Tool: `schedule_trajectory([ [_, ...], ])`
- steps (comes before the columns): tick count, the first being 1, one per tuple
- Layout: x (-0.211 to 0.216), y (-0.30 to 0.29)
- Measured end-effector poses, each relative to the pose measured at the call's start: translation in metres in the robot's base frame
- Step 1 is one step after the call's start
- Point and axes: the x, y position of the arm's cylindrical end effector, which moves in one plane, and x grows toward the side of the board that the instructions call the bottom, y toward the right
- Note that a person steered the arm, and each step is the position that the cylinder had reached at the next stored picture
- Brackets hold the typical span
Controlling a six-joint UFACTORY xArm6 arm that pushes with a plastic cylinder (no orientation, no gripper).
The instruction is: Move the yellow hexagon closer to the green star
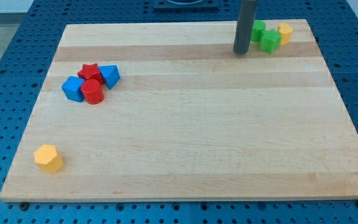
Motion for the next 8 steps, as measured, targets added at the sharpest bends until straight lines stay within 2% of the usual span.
schedule_trajectory([
  [2,0.088,-0.036],
  [5,0.203,-0.120],
  [8,0.285,-0.244],
])
